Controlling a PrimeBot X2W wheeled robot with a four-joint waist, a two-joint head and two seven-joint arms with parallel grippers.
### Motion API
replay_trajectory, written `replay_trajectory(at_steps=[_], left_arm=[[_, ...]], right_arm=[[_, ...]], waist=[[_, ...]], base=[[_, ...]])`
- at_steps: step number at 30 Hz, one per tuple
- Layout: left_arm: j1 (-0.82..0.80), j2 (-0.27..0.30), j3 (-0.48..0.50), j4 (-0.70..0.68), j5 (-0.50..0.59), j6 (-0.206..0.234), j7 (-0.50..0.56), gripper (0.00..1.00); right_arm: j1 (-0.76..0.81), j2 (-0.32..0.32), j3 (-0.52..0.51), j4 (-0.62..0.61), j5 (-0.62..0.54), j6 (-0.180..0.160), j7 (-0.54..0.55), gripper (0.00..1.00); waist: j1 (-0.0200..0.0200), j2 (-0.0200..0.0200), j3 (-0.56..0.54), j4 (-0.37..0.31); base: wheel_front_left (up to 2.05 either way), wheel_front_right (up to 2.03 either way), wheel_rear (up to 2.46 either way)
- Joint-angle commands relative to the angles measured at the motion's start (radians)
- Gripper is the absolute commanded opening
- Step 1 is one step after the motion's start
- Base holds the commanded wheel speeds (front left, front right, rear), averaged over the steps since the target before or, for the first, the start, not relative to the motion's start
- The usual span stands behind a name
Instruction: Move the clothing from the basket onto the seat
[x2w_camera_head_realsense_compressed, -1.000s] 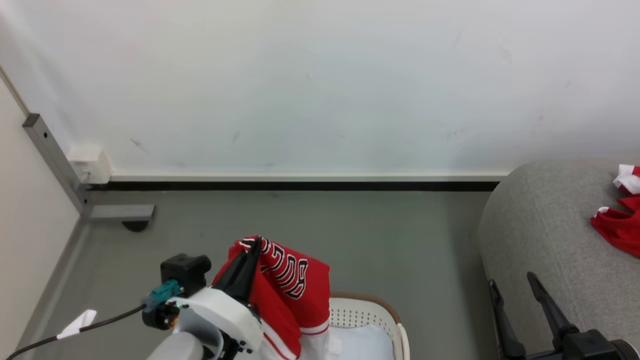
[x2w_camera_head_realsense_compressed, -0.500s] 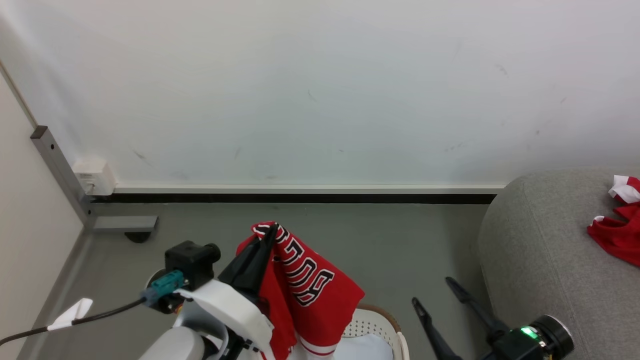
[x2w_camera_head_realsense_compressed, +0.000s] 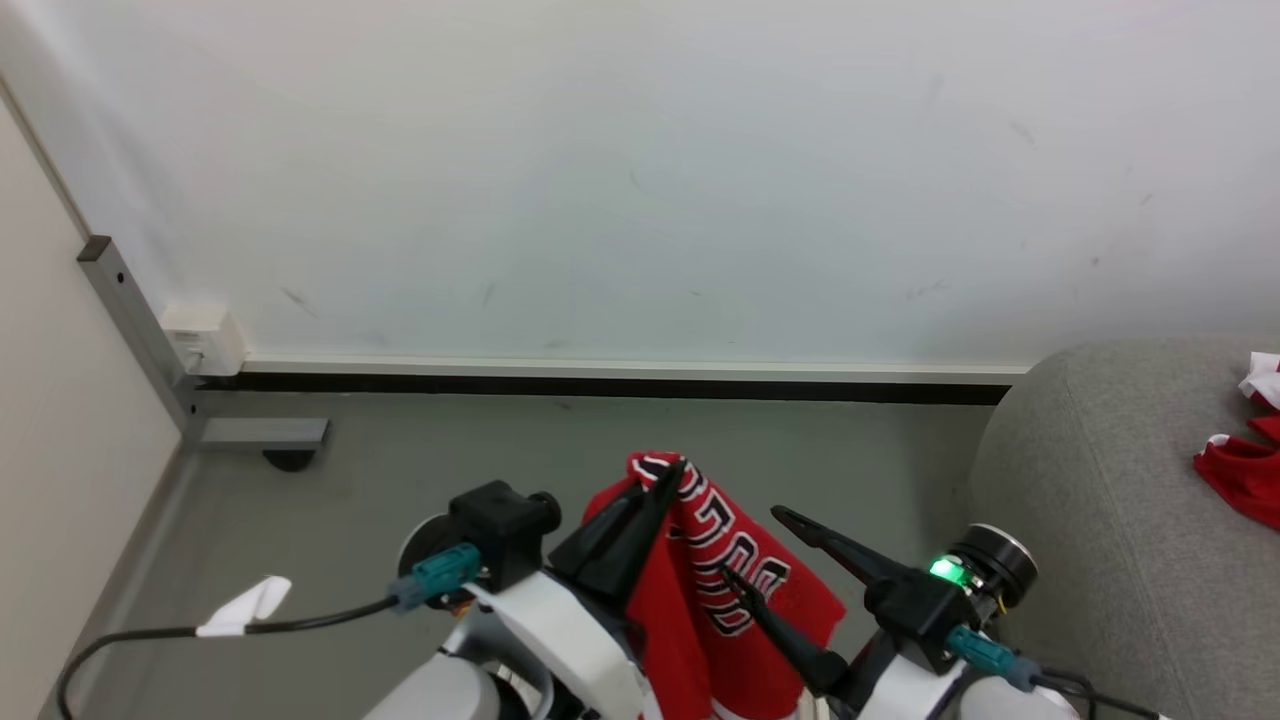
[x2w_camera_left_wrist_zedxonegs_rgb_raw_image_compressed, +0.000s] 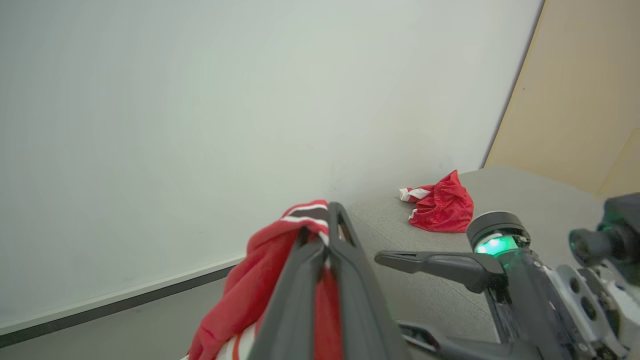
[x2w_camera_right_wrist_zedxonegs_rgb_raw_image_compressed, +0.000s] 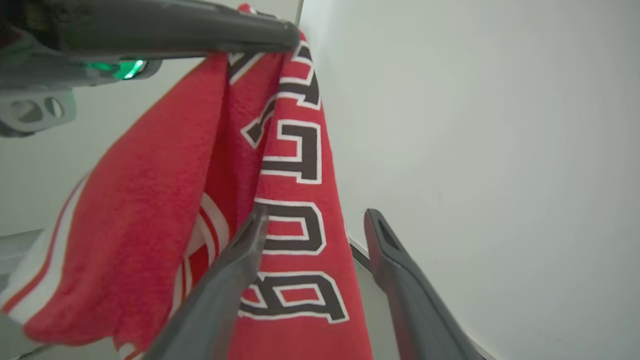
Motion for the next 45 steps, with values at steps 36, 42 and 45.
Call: replay_trajectory(at_steps=[36,42,45], left_arm=[[0.008,-0.038,-0.085,0.050,0.031,0.007,-0.022,1.00],[0.011,-0.048,-0.091,0.065,0.024,0.007,-0.036,1.00],[0.009,-0.051,-0.093,0.071,0.021,0.007,-0.041,1.00]], right_arm=[[-0.107,0.028,-0.170,0.168,0.090,-0.002,0.001,0.00],[-0.074,-0.005,-0.235,0.119,0.048,-0.002,0.001,0.00],[-0.057,-0.019,-0.258,0.100,0.036,-0.002,0.001,0.00]], waist=[[0.0000,-0.0001,0.021,-0.083],[0.0000,-0.0001,0.035,-0.158],[0.0000,-0.0001,0.044,-0.201]], base=[[0.00,0.00,0.00],[0.00,0.00,0.00],[0.00,0.00,0.00]])
